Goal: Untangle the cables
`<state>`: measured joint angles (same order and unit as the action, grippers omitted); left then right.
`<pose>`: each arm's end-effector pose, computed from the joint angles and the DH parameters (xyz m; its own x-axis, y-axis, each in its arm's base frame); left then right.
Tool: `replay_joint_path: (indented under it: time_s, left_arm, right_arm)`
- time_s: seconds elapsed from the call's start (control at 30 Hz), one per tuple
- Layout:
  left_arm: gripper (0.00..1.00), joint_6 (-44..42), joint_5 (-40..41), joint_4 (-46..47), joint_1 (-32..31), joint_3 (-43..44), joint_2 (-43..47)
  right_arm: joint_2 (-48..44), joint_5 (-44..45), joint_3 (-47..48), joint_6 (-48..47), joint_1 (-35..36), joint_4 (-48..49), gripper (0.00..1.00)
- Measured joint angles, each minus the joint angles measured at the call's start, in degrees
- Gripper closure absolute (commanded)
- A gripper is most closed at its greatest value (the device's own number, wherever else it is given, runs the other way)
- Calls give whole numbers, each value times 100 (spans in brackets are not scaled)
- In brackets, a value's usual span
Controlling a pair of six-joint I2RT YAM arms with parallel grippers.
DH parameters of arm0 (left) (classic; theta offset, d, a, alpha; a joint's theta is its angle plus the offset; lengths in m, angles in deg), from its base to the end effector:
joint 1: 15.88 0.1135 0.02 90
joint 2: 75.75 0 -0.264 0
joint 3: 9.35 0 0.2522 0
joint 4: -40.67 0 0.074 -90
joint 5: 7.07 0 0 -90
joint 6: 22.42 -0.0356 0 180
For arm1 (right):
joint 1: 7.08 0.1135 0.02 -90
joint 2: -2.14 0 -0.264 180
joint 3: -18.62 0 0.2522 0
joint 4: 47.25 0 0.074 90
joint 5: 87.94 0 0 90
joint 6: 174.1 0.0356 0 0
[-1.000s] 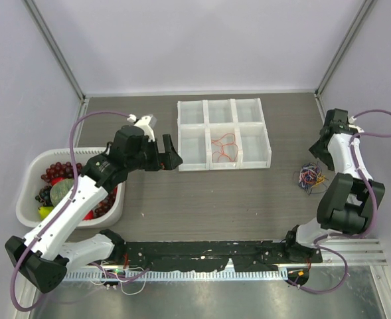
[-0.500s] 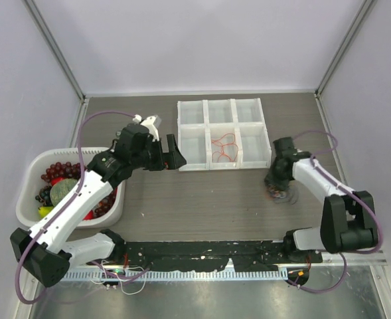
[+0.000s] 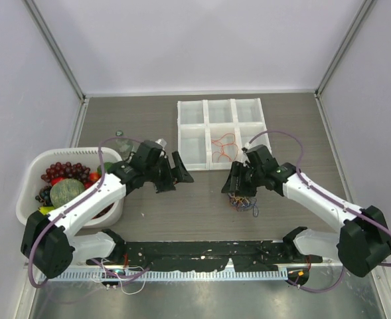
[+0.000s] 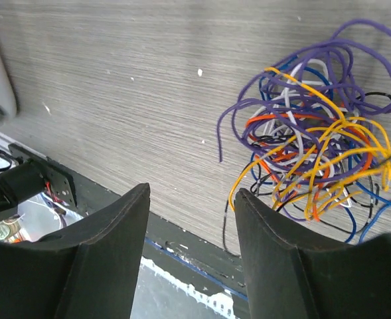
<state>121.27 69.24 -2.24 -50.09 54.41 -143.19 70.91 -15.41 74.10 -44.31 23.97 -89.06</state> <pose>0.1979 -0.1447 0.2622 -0.9043 -0.3319 -0.2684 -0.0810 0.7508 -0.6556 0.1929 0.1286 0.2131 -0.9489 0.1412 -0.2821 -0.0414 0.8306 0.5553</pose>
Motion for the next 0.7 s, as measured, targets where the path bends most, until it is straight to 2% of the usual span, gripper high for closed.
replay_joint_path:
  time_s: [0.13,0.37,0.4,0.47,0.53,0.57,0.63,0.7]
  left_arm:
    - [14,415,83,175,-597,-20,-319]
    - [15,741,483,321,-1982,787,-1259]
    - [17,745,483,358,-2114,940,-1429]
    - [30,728,457,426,-2286,1276,-1851]
    - [36,603,407,452,-2387,1593,-2295]
    - [36,446,369,455,-2450,1799,-2581]
    - [28,184,356,389,-2522,2107,-2955]
    - [27,-181,369,247,-2577,2437,-3241]
  right_arm:
    - [-354,450,389,-184,2,-549,40]
    - [-739,1939,693,-208,-9,-1735,41]
    - [-796,2079,673,-197,-24,-1884,41]
    - [-1014,2269,577,-188,-90,-2085,45]
    - [-1294,2334,487,-179,-166,-2245,53]
    - [-1429,2339,461,-184,-208,-2302,56]
    - [-1639,2308,442,-205,-282,-2321,57]
    - [-1720,2267,442,-208,-310,-2288,57]
